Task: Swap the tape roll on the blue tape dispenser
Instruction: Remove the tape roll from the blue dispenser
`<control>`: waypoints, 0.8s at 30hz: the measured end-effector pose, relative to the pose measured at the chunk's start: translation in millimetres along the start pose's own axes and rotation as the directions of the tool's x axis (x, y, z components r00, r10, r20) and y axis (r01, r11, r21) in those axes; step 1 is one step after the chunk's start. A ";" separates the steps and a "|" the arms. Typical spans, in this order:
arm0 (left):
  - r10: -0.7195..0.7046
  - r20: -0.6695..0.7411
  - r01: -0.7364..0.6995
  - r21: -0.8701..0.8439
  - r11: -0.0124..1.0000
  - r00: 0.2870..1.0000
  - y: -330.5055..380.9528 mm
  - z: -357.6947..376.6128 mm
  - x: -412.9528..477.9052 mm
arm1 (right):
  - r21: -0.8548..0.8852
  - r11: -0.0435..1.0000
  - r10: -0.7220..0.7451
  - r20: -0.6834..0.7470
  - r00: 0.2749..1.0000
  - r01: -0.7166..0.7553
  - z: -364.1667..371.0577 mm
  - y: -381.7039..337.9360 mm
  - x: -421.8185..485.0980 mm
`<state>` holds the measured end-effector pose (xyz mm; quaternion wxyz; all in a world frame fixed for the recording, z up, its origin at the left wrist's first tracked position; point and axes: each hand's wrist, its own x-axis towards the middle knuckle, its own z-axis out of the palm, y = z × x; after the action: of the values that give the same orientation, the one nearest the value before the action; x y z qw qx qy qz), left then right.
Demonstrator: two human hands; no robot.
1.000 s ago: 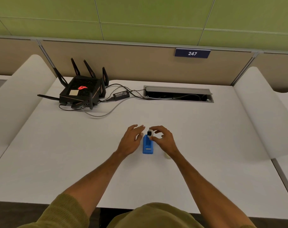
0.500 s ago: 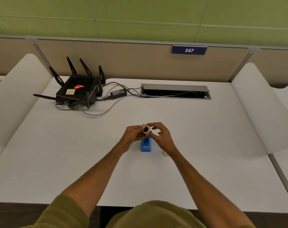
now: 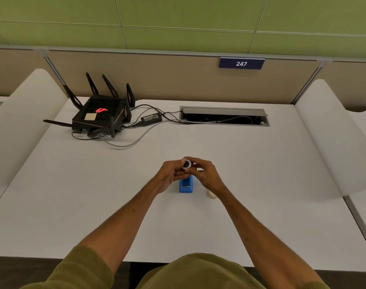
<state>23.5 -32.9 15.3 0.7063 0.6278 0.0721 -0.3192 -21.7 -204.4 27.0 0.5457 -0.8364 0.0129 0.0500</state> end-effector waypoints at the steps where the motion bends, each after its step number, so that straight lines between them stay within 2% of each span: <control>1: -0.004 -0.005 0.004 0.007 1.000 1.000 0.4 0.1 0.5 | -0.002 1.000 -0.002 -0.001 1.000 0.002 0.2 0.2 0.3; 12: -0.011 -0.008 0.011 0.065 0.998 1.000 3.3 6.6 6.0 | -0.072 0.997 -0.002 -0.042 0.999 -0.001 -0.5 2.2 3.9; 20: -0.038 -0.034 0.040 0.073 0.997 0.999 1.2 2.1 7.8 | -0.047 0.999 0.020 -0.052 0.998 -0.022 4.8 -0.2 2.8; 24: -0.040 0.005 0.040 0.089 0.995 0.999 2.7 -1.4 7.4 | -0.029 0.999 0.038 -0.072 0.997 -0.040 7.5 -2.8 3.2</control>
<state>31.2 -34.3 13.6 0.6713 0.6559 0.0679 -0.3383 -18.8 -196.3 26.2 0.5310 -0.8454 0.0478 0.0311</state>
